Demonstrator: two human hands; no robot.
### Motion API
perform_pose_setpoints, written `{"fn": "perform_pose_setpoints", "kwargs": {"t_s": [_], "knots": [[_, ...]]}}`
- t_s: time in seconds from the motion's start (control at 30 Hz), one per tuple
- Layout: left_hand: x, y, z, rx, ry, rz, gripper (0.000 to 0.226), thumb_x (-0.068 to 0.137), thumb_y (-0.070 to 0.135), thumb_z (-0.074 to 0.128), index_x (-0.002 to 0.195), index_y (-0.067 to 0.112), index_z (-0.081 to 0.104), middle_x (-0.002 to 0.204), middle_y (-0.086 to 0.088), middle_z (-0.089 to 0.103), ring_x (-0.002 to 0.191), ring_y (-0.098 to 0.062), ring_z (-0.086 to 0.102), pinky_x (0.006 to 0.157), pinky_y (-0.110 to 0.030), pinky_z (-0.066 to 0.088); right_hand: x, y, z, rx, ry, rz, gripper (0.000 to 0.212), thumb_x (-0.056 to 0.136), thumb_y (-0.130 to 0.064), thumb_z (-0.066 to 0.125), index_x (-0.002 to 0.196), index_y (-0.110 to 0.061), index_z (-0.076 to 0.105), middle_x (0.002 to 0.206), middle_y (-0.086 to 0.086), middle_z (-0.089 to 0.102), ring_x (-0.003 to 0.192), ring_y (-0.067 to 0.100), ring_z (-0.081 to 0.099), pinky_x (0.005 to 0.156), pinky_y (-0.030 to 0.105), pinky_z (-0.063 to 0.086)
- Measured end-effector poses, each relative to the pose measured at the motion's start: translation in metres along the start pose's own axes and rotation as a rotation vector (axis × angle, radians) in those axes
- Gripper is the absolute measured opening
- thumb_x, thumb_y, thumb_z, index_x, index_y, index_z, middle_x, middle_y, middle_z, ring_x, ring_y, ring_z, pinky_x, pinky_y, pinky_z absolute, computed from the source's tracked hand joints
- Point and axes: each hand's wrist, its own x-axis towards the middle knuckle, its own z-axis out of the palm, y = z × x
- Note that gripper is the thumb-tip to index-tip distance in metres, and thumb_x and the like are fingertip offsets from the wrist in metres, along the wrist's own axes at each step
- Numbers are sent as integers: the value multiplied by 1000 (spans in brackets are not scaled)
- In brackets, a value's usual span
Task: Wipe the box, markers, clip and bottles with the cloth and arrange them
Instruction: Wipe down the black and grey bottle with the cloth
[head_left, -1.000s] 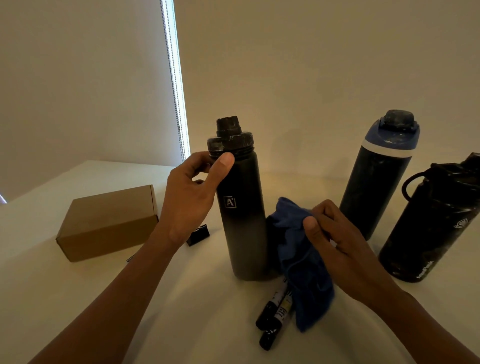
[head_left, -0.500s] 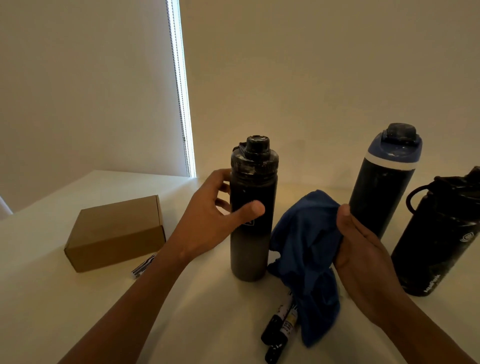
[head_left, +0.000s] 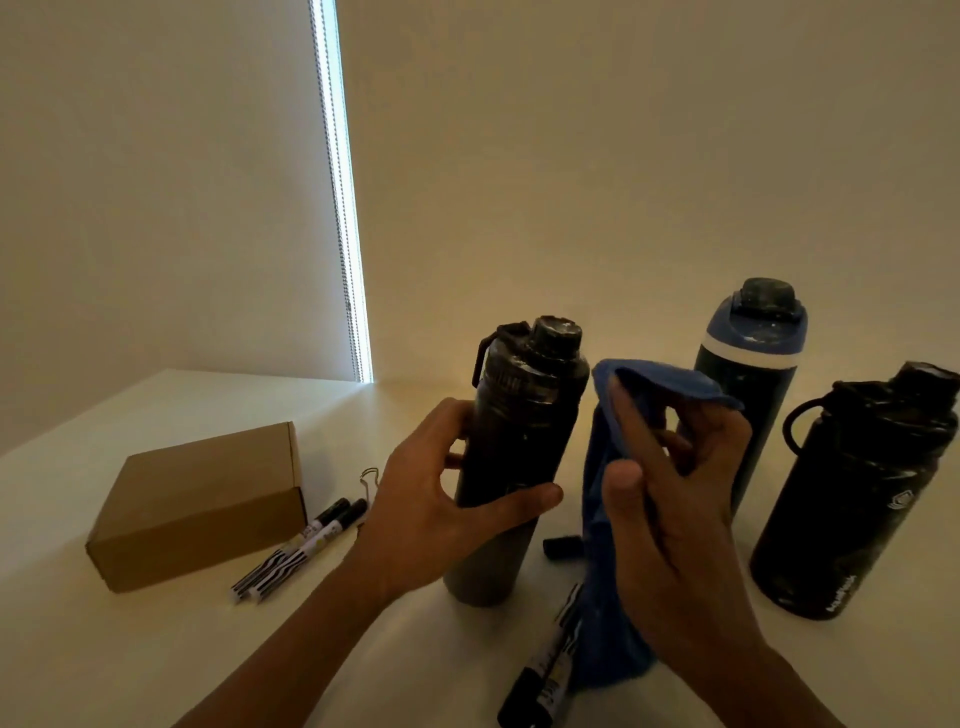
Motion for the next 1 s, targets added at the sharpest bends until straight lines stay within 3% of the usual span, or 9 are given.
{"fn": "perform_pose_setpoints", "kwargs": {"t_s": [0.1,0.23,0.4,0.53,0.6,0.67,0.77,0.9,1.0], "knots": [[-2,1,8,16,33,18,64,64,77,78,117,64,45,121,39,57,113,22,53,80,-1,47,11,6,1,-146,43,-137,46,107,-58,30,149,-46,44,156,4,13,145,-3,18,121,13,16],[1,3,7,21,36,31,57,62,79,73,109,77,41,117,42,55,110,21,54,79,-1,47,18,24,-1,-173,73,-175,61,101,-65,40,137,-21,61,151,-27,12,143,-6,22,118,18,28],[4,-5,3,42,-37,32,60,68,84,68,117,50,55,109,20,64,100,-3,65,76,-17,54,23,38,-11,-373,130,-323,35,104,-41,55,139,-37,56,144,16,31,136,35,33,104,48,39],[6,-4,-3,53,-107,-11,59,65,89,64,113,56,53,105,19,65,93,-6,67,74,-23,59,18,44,1,-232,-91,-187,48,107,-40,50,154,-32,43,162,5,22,151,15,26,116,41,37],[8,-6,-5,76,-142,-37,60,65,92,61,113,57,52,103,20,66,90,-6,68,73,-26,61,11,50,11,-293,-167,-127,62,105,-62,26,150,-24,44,145,1,42,123,-1,52,99,35,55],[8,-7,-6,97,-167,-66,60,65,92,61,111,55,54,101,20,67,88,-6,68,71,-24,61,5,59,17,-332,-175,-208,61,108,-55,16,137,-15,53,120,6,55,89,5,60,70,26,61],[8,-9,-10,103,-207,-110,57,72,85,67,112,45,62,97,18,71,84,-7,71,69,-23,60,4,65,13,-385,-141,-271,41,106,-37,34,131,-12,53,107,-4,42,71,1,41,60,23,56],[7,-9,-9,107,-252,-142,44,78,68,75,111,40,66,90,15,73,79,-9,73,67,-24,59,7,63,1,-431,-103,-335,40,104,-30,37,134,-7,51,105,3,46,72,6,46,59,14,48],[6,-8,-9,95,-248,-138,42,78,65,77,108,39,67,88,12,73,77,-12,73,66,-25,58,-1,59,0,-397,-249,-322,37,106,-27,32,140,-18,46,113,4,54,83,16,62,67,26,55]]}}
